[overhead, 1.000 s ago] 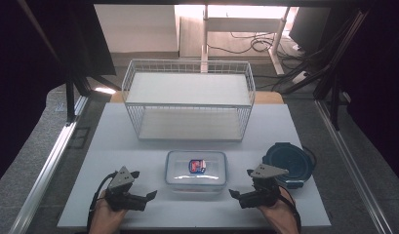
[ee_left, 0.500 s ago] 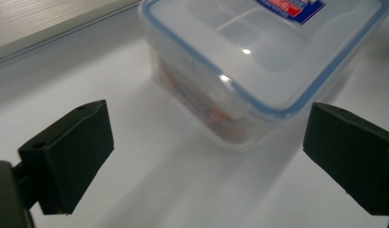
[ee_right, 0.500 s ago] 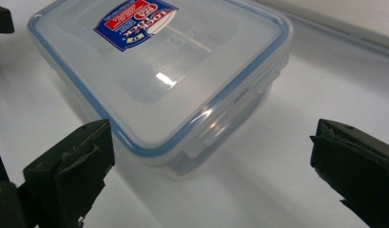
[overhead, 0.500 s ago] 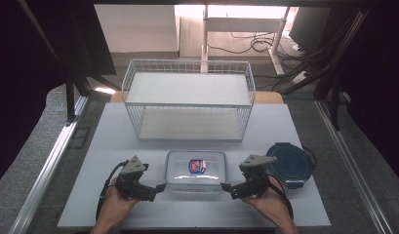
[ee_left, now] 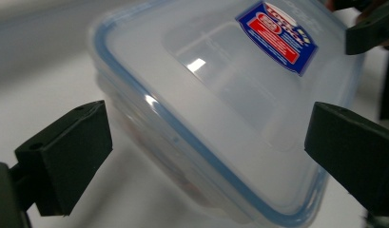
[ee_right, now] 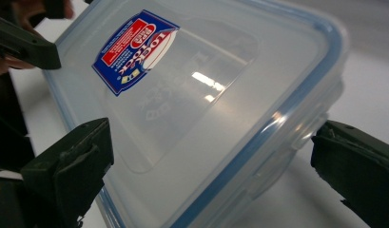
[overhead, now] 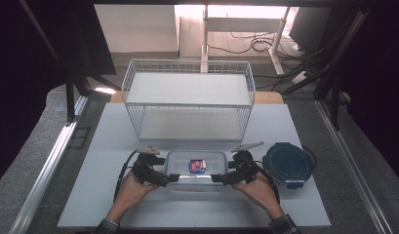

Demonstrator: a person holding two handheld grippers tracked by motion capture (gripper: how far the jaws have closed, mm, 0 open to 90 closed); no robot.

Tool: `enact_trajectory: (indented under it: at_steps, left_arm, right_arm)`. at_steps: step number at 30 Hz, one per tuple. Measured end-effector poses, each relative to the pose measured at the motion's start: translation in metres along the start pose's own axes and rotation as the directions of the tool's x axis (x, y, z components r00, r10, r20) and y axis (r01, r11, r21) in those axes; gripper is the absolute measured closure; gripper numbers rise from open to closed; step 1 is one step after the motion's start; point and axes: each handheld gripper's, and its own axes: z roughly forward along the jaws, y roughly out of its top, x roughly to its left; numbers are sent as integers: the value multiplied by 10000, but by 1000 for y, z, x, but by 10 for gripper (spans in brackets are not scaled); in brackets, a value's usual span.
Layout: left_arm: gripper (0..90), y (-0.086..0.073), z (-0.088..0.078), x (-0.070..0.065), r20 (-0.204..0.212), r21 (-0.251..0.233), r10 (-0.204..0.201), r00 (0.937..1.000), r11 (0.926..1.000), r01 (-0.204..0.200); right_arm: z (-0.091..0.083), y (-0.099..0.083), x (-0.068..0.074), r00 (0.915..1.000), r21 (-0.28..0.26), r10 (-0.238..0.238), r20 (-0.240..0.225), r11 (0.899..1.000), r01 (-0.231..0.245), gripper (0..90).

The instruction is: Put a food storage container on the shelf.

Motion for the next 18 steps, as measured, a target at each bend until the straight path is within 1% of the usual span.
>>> enact_trajectory:
  at_steps: [1,2,3,4,5,6,7,8,9,11,12,13,14,15,16,18]
  left_arm:
    - [15,-1,2,2,385,300,-187,9991,9994,175]
    - [17,-2,3,4,644,311,-353,9973,9990,333]
    - [24,-2,4,4,686,283,-467,9965,9986,449]
    - [22,-2,4,4,686,283,-467,9965,9986,449]
    - [26,-3,4,4,717,290,-660,9952,9975,640]
    - [34,-3,4,4,717,290,-660,9952,9975,640]
    - [44,-4,3,3,693,334,-854,9939,9960,832]
    - [58,-4,2,4,783,399,-1105,9908,9934,1076]
    - [77,-5,1,4,849,429,-1243,9886,9917,1210]
    - [113,-8,-2,7,1090,404,-1474,9831,9888,1438]
    - [138,-9,-3,9,1195,368,-1583,9801,9872,1550]
    - [161,-10,-5,10,1230,285,-1684,9780,9857,1662]
    - [193,-10,-7,10,1257,216,-1717,9771,9851,1703]
    - [217,-10,-9,10,1242,204,-1729,9771,9849,1717]
    - [234,-10,-10,9,1227,200,-1695,9779,9855,1683]
    - [245,-11,-12,6,1125,208,-1494,9824,9888,1480]
  right_arm:
    - [2,-1,-2,9991,103,227,-350,9997,-224,5]
    - [3,-2,-3,9983,184,324,-476,9993,-315,9]
    - [4,-2,-3,9973,255,433,-595,9988,-419,4]
    - [4,-2,-3,9973,255,433,-595,9988,-419,4]
    - [4,-2,-3,9966,318,544,-615,9981,-525,15]
    - [3,-2,-3,9961,360,617,-629,9976,-595,27]
    - [3,-2,-4,9945,424,788,-685,9962,-760,44]
    - [2,-3,-5,9914,538,1035,-797,9936,-994,58]
    - [1,-4,-7,9872,634,1282,-946,9904,-1225,72]
    - [0,-6,-11,9805,631,1575,-1177,9865,-1509,103]
    - [-2,-6,-12,9792,608,1631,-1210,9858,-1567,138]
    - [-5,-5,-12,9807,482,1579,-1153,9870,-1533,180]
    - [-8,-5,-12,9821,448,1517,-1113,9880,-1475,192]
    - [-9,-5,-11,9839,488,1399,-1115,9896,-1351,201]
    - [-11,-6,-10,9843,490,1377,-1103,9899,-1330,208]
    - [-13,-7,-8,9830,523,1489,-1078,9882,-1440,237]
